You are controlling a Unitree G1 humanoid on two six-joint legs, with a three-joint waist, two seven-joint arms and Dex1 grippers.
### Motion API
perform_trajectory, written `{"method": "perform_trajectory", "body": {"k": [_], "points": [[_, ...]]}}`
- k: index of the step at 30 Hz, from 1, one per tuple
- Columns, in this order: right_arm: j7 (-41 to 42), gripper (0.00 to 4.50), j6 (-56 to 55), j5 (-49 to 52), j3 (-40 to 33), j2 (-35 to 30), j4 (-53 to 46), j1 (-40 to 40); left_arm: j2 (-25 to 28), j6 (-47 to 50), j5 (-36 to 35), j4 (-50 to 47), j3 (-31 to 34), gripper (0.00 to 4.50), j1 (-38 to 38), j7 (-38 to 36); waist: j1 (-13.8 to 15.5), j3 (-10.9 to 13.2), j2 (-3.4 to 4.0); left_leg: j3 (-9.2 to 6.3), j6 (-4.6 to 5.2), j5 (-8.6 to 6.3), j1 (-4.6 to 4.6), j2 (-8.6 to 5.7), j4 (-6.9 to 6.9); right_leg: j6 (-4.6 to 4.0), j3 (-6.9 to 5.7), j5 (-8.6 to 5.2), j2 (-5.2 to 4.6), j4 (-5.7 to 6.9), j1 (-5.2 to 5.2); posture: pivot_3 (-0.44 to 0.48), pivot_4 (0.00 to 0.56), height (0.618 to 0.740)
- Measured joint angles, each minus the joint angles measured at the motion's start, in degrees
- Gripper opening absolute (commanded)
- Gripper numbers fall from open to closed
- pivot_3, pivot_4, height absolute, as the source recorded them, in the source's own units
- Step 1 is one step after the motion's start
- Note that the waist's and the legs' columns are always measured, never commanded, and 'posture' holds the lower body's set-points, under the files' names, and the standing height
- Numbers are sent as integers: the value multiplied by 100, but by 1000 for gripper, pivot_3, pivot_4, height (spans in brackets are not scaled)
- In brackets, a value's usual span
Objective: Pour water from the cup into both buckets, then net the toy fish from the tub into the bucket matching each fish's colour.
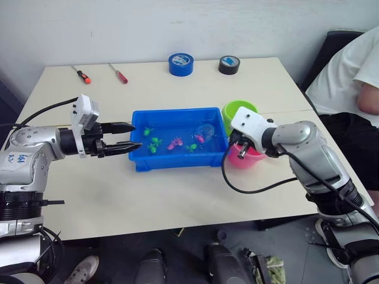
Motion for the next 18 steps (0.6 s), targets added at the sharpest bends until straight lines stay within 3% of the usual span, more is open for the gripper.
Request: {"method": "perform_trajectory", "body": {"k": [18], "points": [[-212, 0, 1154, 1339, -812, -50, -666, -130, -3, -125, 22, 439, -130, 3455, -422, -207, -3, 0, 0, 1, 6, -6, -13, 0, 0, -1, -1, 0, -2, -9, -8, 0, 150, 734]]}}
